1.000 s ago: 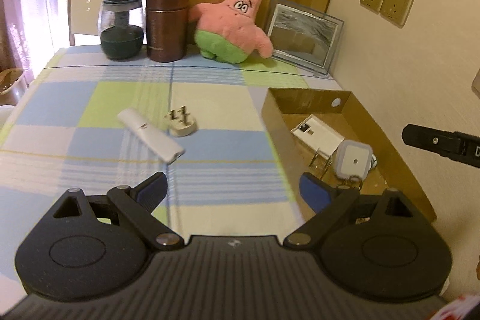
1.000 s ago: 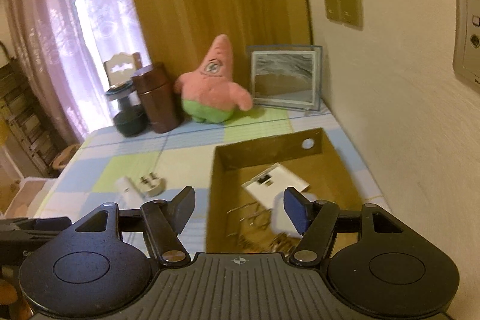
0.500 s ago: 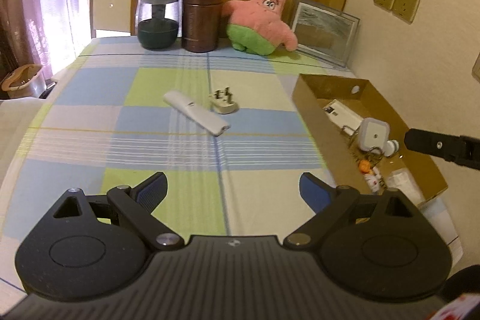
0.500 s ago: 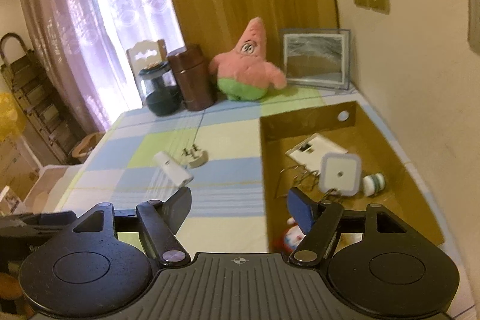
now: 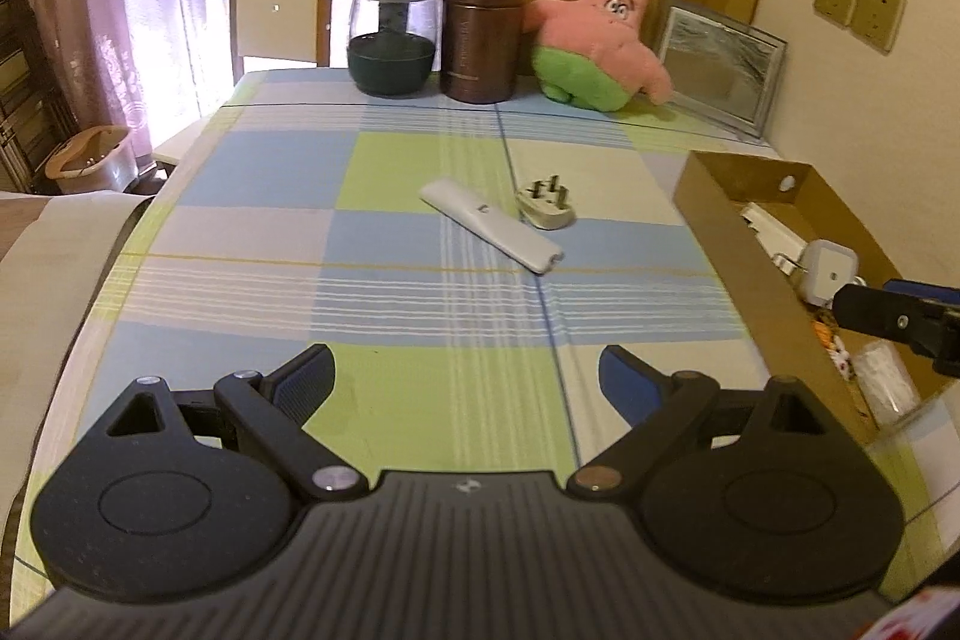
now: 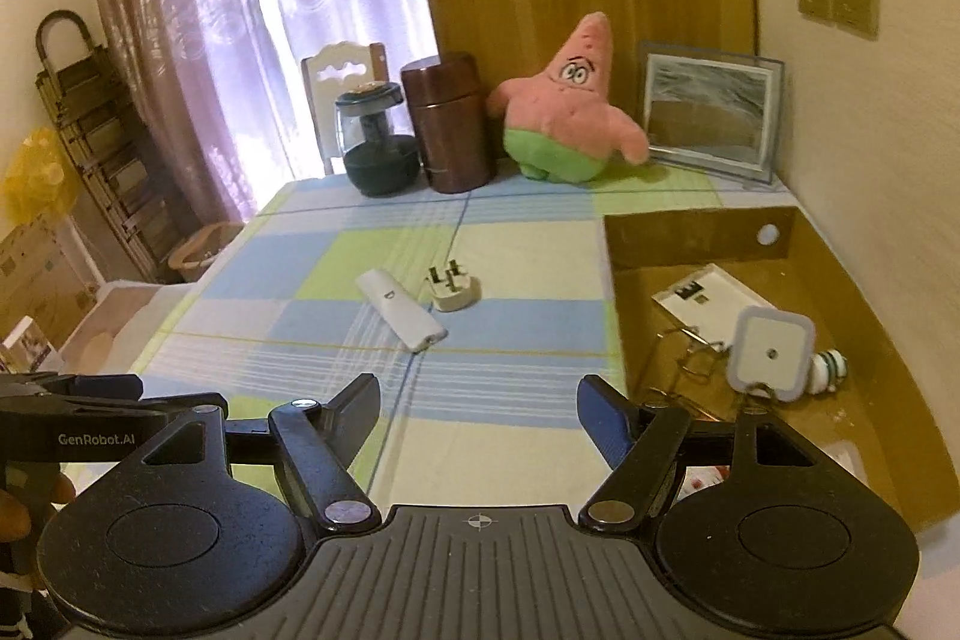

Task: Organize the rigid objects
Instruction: 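Move the left tool to the white remote while the right tool approaches the plug adapter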

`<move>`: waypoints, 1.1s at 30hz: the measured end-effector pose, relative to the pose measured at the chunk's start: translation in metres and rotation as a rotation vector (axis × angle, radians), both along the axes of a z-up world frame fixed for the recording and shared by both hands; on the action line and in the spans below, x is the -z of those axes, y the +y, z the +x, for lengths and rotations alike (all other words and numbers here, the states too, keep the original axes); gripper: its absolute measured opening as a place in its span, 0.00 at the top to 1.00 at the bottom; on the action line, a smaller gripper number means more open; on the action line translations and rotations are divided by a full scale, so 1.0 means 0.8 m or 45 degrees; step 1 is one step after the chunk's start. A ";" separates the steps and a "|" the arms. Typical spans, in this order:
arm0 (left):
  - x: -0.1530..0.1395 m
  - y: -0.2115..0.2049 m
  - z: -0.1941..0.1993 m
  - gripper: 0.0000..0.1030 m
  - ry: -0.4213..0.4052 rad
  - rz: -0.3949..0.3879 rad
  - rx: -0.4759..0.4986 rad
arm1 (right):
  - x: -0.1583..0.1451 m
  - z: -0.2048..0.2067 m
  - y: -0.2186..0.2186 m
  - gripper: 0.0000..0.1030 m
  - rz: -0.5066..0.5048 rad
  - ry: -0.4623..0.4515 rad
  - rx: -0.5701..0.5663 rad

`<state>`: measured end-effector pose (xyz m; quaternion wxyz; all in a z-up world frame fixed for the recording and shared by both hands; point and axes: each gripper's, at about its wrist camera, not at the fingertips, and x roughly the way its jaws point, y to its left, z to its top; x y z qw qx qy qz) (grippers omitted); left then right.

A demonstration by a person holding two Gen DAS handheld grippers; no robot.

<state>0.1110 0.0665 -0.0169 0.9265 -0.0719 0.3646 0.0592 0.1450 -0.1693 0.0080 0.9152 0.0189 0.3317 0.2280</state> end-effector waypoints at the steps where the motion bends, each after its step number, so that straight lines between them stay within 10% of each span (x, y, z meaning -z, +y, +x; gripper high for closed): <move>1: 0.002 0.004 0.004 0.10 0.001 -0.001 -0.004 | 0.002 0.004 0.005 0.32 -0.004 -0.003 -0.007; 33: 0.093 0.084 0.172 0.10 -0.005 0.033 -0.013 | 0.136 0.214 0.141 0.33 -0.172 -0.047 -0.200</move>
